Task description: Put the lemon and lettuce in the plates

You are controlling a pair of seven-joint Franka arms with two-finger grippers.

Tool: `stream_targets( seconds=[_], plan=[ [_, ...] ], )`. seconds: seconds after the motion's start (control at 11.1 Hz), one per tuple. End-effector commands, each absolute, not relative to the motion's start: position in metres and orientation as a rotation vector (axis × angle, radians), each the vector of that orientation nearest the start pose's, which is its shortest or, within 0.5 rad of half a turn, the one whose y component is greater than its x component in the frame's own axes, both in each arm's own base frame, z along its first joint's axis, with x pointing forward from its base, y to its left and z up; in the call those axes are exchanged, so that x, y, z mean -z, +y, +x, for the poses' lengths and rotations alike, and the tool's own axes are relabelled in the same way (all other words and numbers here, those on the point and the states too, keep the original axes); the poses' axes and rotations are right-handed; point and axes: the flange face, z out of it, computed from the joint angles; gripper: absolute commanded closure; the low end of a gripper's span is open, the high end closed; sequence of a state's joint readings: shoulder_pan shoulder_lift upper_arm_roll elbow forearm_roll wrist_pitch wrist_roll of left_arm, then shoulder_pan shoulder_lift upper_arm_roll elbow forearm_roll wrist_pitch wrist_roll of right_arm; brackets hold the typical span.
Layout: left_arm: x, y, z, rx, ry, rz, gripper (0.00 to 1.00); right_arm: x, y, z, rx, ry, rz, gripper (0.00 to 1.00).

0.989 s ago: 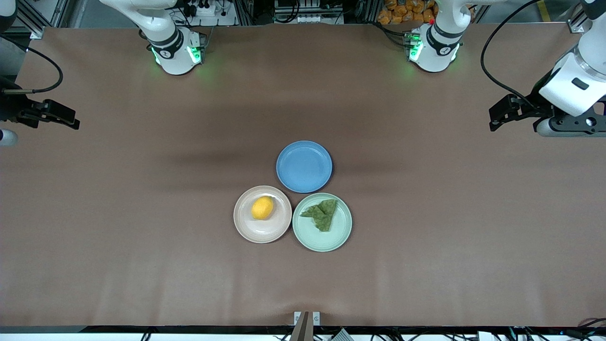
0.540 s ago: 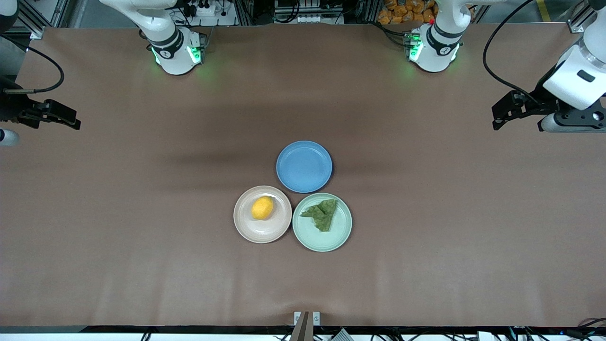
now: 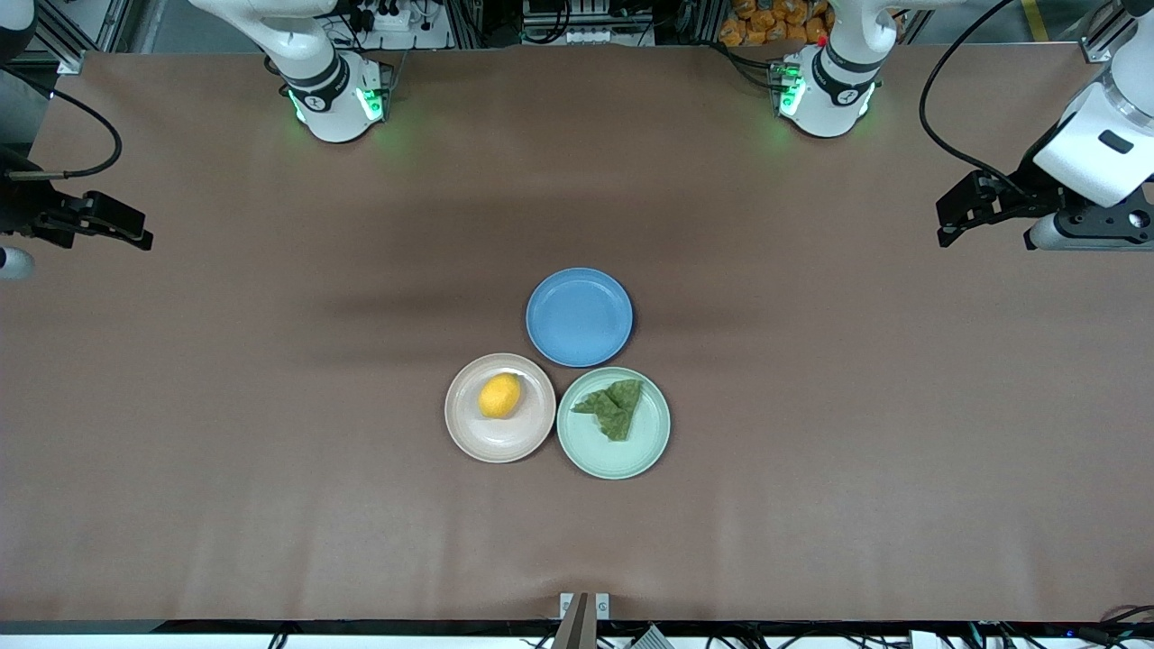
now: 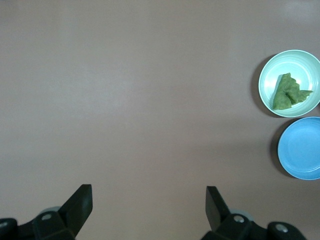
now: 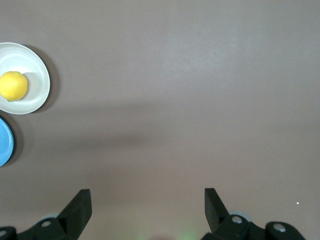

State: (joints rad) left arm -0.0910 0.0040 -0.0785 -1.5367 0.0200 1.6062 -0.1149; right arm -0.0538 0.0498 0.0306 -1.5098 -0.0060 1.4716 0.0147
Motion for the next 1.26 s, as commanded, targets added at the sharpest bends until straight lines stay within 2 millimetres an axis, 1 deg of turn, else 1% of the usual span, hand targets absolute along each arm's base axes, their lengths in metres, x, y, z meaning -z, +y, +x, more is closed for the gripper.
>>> stream_targets(
  seconds=[0.0,0.09,0.27,0.45,0.72,1.17],
  plan=[
    [-0.6474,-0.0893,0.5523,0.108,0.132,-3.103,0.0,-0.6208,-0.0135,0.5594,-0.114,0.055,-3.154,0.0],
    [-0.6466,-0.0912,0.5524,0.105,0.137,-3.104,0.0,-0.6201,-0.0144,0.56,-0.114,0.057,-3.154,0.0],
    [-0.6467,-0.0879,0.5525,0.105,0.13,-3.106,0.0,-0.6201,-0.0144,0.56,-0.114,0.057,-3.154,0.0],
    [-0.6437,-0.0887,0.5528,0.095,0.166,-3.102,0.0,-0.6201,-0.0143,0.56,-0.114,0.057,-3.153,0.0],
    [-0.6453,-0.09,0.5521,0.1,0.163,-3.099,0.0,-0.6201,-0.016,0.56,-0.114,0.062,-3.152,0.0],
    [-0.641,-0.0888,0.5547,0.088,0.161,-3.102,0.0,-0.619,-0.0159,0.5594,-0.123,0.062,-3.152,0.0]
  ],
)
